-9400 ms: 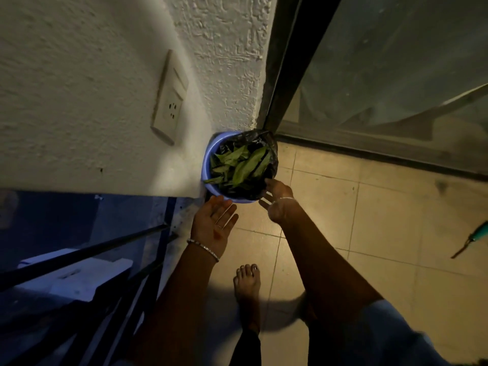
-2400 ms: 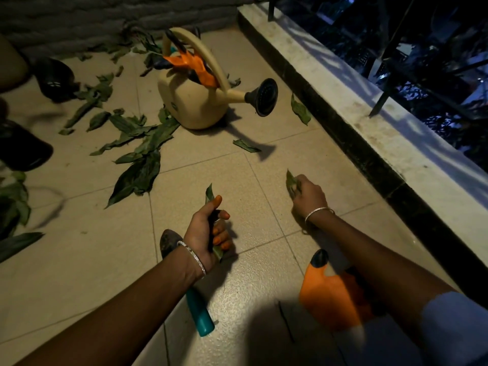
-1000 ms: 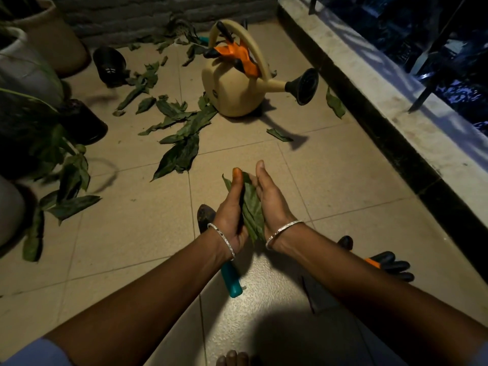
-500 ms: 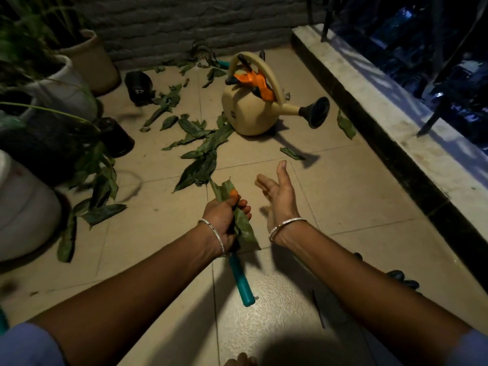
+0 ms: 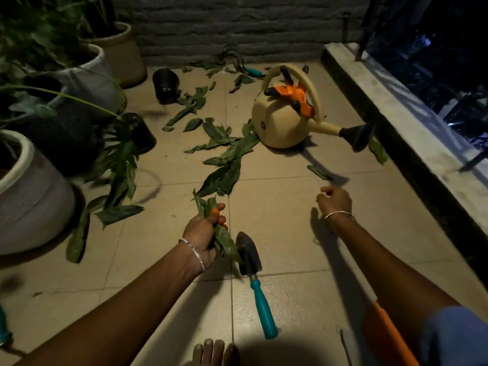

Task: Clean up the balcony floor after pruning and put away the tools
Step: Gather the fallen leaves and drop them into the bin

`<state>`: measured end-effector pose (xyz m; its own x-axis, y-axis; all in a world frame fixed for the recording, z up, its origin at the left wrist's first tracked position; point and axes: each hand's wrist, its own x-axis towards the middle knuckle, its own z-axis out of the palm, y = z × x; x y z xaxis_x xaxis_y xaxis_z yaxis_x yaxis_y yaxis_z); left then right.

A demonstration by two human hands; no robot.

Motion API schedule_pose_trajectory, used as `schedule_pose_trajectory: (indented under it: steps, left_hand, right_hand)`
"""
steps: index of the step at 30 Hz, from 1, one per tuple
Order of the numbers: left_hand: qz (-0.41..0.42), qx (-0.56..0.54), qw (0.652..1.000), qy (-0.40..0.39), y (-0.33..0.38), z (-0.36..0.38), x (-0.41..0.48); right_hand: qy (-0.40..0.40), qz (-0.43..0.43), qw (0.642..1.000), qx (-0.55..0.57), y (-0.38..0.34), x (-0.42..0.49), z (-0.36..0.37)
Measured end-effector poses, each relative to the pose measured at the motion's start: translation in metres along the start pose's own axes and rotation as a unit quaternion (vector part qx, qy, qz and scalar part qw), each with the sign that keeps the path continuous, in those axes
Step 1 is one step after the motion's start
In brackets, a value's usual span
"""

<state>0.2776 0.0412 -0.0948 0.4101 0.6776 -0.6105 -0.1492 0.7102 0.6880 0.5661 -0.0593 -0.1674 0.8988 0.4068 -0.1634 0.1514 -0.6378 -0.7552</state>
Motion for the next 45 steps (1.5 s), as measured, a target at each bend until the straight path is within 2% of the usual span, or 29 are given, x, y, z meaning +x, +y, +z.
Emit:
schedule_pose_trajectory:
  steps: [7,12,14,16,21,24,27,30,34,39,41,43,45]
  left_hand:
    - [0.018,0.054,0.998,0.030,0.000,0.003,0.039]
    - [0.018,0.048,0.996,0.067,0.007,-0.008,0.063]
    - [0.013,0.044,0.997,0.066,0.009,-0.011,0.072]
    - [0.007,0.039,0.997,0.065,0.011,-0.010,0.077]
    - [0.013,0.014,0.997,0.074,0.021,-0.021,0.082]
    - [0.016,0.005,0.995,0.095,0.025,-0.032,0.082]
    - [0.024,-0.008,0.994,0.111,0.030,-0.043,0.079]
    - [0.021,-0.017,0.993,0.117,0.034,-0.055,0.076]
    - [0.025,-0.026,0.992,0.117,0.038,-0.068,0.070]
    - [0.025,-0.033,0.992,0.116,0.039,-0.081,0.064]
    - [0.021,-0.036,0.993,0.115,0.039,-0.086,0.061]
    - [0.020,-0.040,0.993,0.112,0.038,-0.090,0.059]
    - [0.020,-0.042,0.993,0.109,0.038,-0.093,0.056]
  right_hand:
    - [-0.051,-0.078,0.988,-0.122,-0.008,0.065,0.001]
    - [-0.109,-0.104,0.952,-0.267,-0.011,0.098,0.032]
    - [-0.103,-0.121,0.936,-0.315,-0.007,0.104,0.043]
    - [-0.062,-0.160,0.922,-0.347,-0.001,0.103,0.050]
    - [0.053,-0.193,0.919,-0.339,-0.003,0.080,0.064]
    - [0.071,-0.177,0.925,-0.329,-0.007,0.064,0.077]
    - [0.067,-0.172,0.958,-0.219,-0.027,0.042,0.097]
    - [0.000,-0.240,0.953,-0.186,-0.063,0.022,0.126]
    - [-0.100,-0.339,0.906,-0.234,-0.119,0.006,0.161]
    - [-0.249,-0.381,0.836,-0.306,-0.135,0.006,0.198]
    - [-0.286,-0.354,0.836,-0.306,-0.127,0.011,0.205]
    - [-0.314,-0.314,0.852,-0.277,-0.119,0.013,0.207]
    - [-0.309,-0.305,0.863,-0.257,-0.111,0.011,0.207]
